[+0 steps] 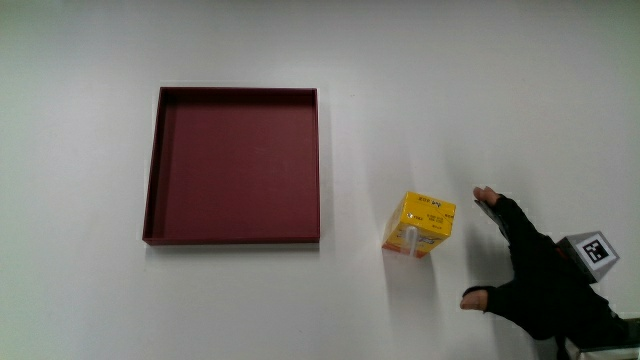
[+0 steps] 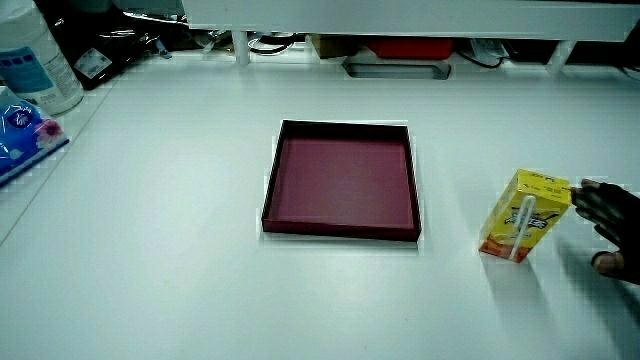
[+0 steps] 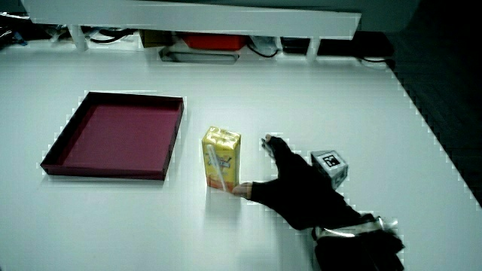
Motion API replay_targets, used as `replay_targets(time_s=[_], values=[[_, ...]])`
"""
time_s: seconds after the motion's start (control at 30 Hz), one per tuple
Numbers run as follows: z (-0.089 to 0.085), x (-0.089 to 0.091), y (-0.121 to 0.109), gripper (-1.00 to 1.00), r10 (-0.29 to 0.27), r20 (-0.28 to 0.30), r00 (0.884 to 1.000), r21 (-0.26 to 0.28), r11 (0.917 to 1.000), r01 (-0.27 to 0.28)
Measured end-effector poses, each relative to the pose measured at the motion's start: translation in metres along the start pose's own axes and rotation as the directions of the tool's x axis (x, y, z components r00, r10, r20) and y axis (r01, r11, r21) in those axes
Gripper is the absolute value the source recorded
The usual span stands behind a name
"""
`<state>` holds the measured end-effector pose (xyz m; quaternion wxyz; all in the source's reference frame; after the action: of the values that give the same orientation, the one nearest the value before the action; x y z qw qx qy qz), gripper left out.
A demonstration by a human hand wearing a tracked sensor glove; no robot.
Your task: Place ice redtea
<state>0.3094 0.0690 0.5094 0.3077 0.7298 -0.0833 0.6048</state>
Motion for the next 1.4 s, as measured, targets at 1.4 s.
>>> replay_targets(time_s=[1.4], values=[[-0.022, -0.002, 0.046, -0.52, 0.133, -0.146, 0.98, 0.107, 0.9873, -0.118]])
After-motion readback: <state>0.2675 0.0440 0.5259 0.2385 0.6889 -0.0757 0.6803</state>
